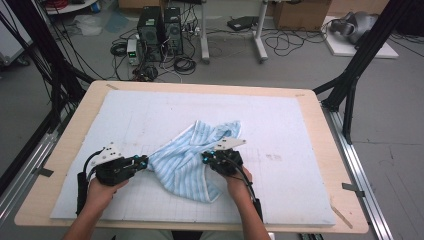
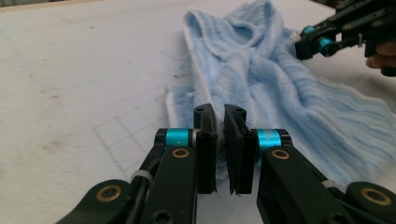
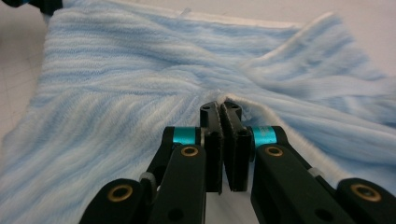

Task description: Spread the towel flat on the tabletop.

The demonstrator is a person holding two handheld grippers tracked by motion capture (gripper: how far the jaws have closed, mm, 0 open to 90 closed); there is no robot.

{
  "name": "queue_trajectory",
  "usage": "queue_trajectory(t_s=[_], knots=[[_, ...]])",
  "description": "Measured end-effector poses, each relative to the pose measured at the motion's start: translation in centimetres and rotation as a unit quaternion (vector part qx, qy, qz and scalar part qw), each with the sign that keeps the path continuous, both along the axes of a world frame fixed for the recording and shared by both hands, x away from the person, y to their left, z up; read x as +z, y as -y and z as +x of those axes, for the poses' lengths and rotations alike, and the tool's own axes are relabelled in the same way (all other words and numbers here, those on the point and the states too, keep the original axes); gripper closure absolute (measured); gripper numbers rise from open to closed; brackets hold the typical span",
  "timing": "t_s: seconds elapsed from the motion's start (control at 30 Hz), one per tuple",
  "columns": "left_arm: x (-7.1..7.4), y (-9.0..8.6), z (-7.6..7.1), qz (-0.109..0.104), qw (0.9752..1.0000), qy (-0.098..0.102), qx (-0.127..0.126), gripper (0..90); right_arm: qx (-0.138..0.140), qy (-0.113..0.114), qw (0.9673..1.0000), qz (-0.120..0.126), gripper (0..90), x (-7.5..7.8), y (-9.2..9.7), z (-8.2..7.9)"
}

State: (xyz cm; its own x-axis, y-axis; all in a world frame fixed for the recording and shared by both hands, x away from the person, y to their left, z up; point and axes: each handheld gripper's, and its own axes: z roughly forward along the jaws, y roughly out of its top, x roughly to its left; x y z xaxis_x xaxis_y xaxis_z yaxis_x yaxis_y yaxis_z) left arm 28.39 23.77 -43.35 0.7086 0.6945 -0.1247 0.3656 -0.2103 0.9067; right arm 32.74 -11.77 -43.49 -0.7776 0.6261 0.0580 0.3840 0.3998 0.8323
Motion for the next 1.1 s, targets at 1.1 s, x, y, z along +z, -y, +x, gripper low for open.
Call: queue_trajectory(t_s=[1.1], knots=[[0.4, 6.1, 10.1, -0.035, 0.9982, 0.033, 0.036, 79.6, -0.238, 0.047, 0.9675, -0.072, 87.7, 1.9, 7.7, 7.2]])
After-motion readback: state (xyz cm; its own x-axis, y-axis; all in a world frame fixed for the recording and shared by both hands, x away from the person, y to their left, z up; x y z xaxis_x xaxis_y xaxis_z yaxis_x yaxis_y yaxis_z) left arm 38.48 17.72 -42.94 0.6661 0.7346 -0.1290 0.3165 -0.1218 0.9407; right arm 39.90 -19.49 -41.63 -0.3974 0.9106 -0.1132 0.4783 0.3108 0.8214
